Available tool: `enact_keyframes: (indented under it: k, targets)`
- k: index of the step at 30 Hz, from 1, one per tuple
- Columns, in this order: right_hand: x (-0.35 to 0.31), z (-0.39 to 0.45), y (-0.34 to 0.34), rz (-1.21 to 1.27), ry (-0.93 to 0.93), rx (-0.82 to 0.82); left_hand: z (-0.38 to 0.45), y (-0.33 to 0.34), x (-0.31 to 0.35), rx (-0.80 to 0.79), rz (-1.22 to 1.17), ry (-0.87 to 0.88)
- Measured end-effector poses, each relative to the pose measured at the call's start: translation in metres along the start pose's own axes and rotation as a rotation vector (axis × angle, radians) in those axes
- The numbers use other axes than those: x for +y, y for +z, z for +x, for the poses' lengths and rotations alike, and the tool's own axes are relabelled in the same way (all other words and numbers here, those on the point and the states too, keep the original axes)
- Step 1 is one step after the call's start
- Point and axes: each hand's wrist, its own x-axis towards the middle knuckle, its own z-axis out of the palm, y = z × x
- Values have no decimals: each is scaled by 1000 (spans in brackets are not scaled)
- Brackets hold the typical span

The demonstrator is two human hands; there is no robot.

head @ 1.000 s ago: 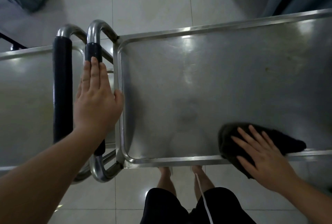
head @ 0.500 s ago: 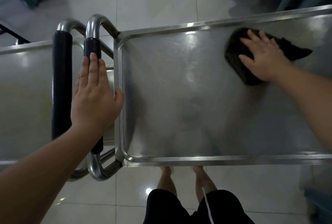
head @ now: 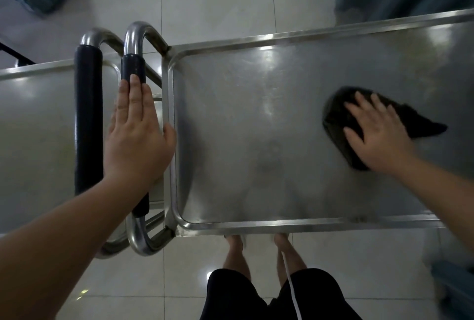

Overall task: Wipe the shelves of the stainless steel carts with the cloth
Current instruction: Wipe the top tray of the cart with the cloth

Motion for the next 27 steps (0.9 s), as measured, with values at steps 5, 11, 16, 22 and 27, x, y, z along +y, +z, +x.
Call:
enact_keyframes:
  k: [5,11,16,22,27]
  targets:
    - [-16,-141,44,-48,25,31,0,1,-3,-4,24,15]
    - [-106,-176,78,-25,189,50,1,4,-5,4,-2,25]
    - [-251,-152,116,46,-21,25,3,7,-4,27,-36,21]
    - [-361,-116,136,93,-378,-59,4,6,-4,43,-49,19]
    - [-320,-123,132,73,-426,-17,4,7,-4,57,-80,22]
